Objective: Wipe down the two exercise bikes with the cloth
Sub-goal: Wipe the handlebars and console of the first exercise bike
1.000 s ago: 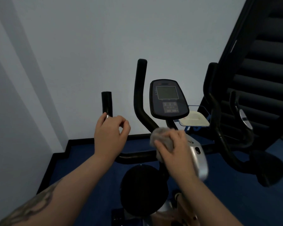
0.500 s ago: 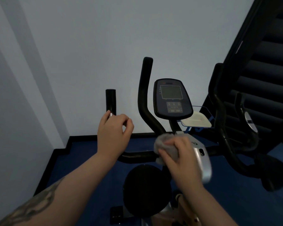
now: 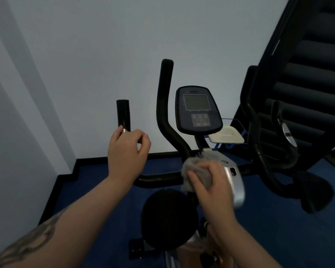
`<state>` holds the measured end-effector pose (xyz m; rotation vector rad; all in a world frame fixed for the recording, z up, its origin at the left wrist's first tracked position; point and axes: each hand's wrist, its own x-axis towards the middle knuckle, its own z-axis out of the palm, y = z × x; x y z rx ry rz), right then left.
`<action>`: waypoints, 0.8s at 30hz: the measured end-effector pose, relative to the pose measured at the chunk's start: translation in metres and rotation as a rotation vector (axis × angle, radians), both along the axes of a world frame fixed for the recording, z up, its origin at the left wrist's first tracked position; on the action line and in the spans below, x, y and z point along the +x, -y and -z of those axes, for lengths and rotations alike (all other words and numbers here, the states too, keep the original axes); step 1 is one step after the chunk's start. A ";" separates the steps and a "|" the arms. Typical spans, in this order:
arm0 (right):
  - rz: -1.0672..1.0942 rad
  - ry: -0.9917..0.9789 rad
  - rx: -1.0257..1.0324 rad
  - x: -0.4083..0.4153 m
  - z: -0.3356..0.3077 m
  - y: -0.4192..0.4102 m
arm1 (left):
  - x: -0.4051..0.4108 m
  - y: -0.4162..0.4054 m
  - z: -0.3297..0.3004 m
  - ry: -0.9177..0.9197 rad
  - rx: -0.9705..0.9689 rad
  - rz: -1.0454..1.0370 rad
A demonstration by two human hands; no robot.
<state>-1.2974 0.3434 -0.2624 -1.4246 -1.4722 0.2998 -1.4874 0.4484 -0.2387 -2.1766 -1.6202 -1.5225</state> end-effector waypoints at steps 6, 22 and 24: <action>-0.108 0.121 -0.046 0.028 -0.026 0.005 | -0.001 -0.001 0.000 0.004 0.000 0.004; -0.078 0.096 -0.013 0.024 -0.036 -0.019 | 0.000 -0.003 0.005 -0.014 0.020 -0.004; -0.052 0.055 -0.038 0.007 -0.040 -0.036 | 0.001 -0.002 0.005 -0.014 0.027 -0.007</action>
